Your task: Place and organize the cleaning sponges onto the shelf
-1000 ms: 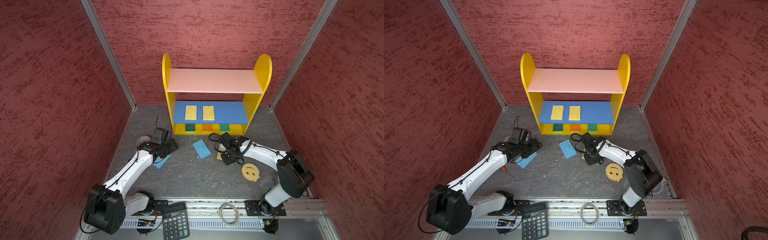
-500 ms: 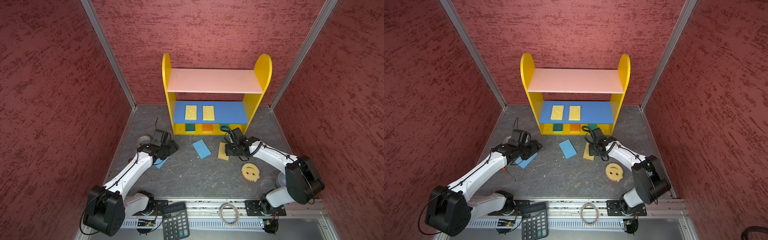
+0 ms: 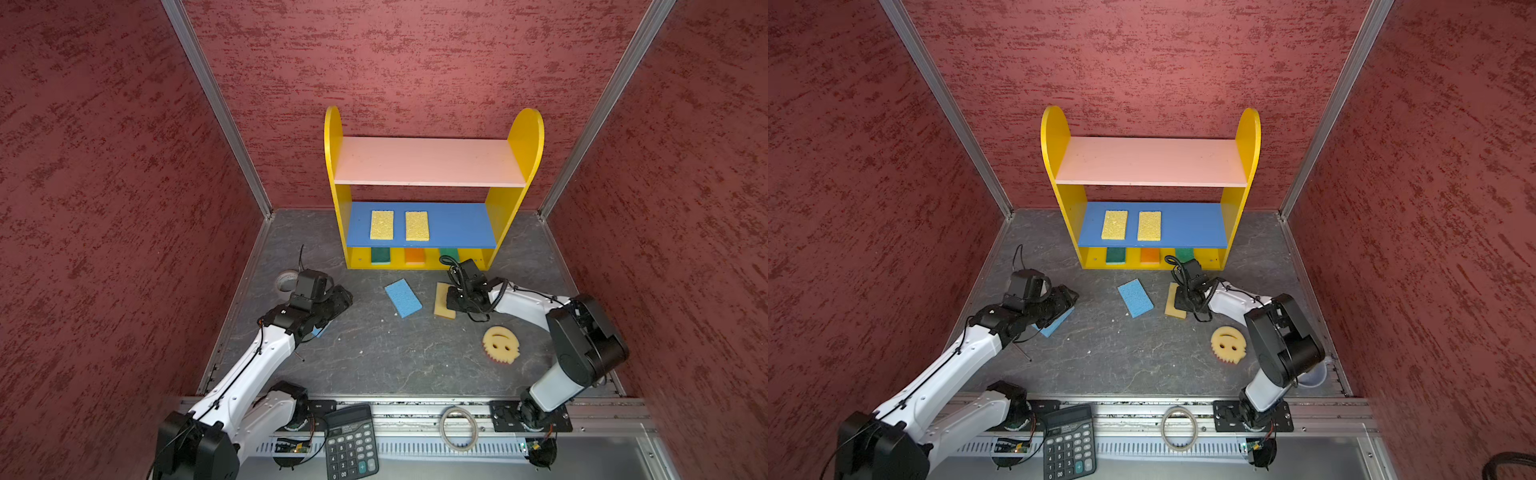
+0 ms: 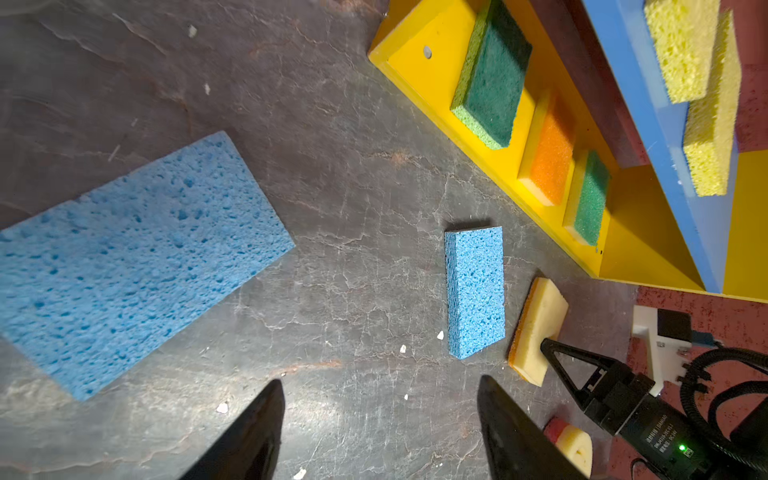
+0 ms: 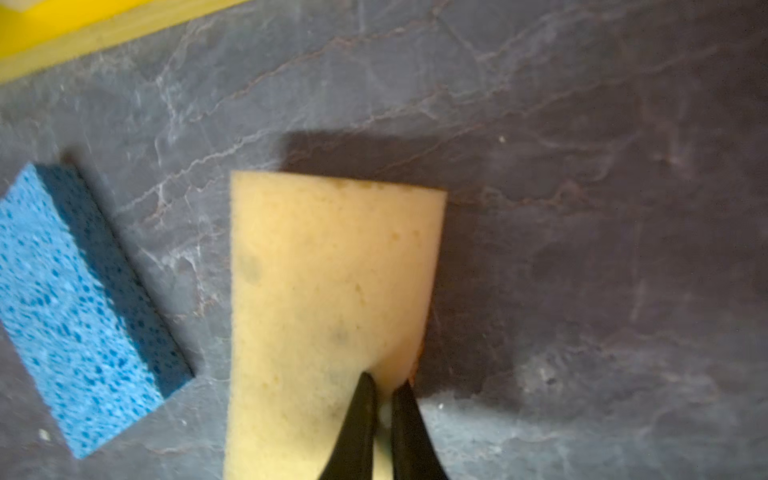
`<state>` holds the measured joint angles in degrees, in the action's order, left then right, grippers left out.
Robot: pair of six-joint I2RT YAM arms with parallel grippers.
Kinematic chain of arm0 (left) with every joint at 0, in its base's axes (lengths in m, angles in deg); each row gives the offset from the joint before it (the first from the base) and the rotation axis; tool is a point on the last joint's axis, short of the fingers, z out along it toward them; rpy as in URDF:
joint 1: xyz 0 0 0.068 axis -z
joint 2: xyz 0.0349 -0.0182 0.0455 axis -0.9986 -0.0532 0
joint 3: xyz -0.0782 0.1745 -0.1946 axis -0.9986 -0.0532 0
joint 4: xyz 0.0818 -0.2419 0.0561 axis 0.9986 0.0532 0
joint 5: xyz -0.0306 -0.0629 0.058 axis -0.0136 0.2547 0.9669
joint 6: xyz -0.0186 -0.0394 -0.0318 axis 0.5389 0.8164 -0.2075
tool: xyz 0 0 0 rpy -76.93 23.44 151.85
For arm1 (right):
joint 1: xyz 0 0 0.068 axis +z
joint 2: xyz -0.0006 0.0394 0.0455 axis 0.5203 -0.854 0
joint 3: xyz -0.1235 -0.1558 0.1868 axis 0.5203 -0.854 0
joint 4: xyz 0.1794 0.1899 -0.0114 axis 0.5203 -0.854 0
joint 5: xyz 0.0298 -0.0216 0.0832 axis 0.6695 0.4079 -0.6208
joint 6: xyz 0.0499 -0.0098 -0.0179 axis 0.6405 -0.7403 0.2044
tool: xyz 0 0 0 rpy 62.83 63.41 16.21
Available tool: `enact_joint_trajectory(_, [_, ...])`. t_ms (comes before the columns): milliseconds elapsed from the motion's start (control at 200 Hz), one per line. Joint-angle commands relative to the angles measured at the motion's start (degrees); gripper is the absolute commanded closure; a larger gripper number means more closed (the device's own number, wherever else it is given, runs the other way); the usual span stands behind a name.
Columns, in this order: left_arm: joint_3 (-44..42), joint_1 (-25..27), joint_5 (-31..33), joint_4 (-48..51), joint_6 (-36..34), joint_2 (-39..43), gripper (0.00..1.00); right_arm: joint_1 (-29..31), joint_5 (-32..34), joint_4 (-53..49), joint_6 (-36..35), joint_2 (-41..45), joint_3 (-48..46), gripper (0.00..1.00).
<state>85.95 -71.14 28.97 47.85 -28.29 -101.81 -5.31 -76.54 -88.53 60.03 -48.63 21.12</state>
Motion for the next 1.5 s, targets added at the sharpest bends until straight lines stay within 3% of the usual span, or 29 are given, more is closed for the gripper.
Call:
enact_joint_trajectory(0, [-0.9,-1.9,1.0,1.9,-1.5,2.3,0.27,-0.4,1.8,-1.9,0.0,1.5,-0.9,1.00])
enact_joint_trajectory(301, [-1.8,-6.5,2.4,3.3,-2.3,9.0,0.24,-0.4,9.3,-12.7,-4.0,11.4,4.5,1.00])
enact_joint_trajectory(501, [1.6,-9.6,3.4,0.9,-2.9,4.8,0.23,-0.6,14.8,-17.2,-10.2,15.4,13.4,1.00])
enact_joint_trajectory(746, [1.0,-9.7,3.1,-2.1,1.4,1.2,0.24,-1.4,18.7,-16.5,-16.7,10.7,24.1,1.00])
enact_joint_trajectory(1002, [2.6,-9.5,4.3,2.2,2.9,1.0,0.25,-2.5,23.6,-13.1,-24.3,1.7,30.3,1.00])
enact_joint_trajectory(1182, [1.6,-6.2,5.4,4.4,6.0,4.6,0.25,-4.0,29.0,-12.0,-28.9,-2.2,31.9,1.00])
enact_joint_trajectory(1498, [-1.4,-0.7,9.1,5.8,11.0,7.5,0.25,-9.3,22.5,-11.1,-28.2,-6.0,34.5,1.00])
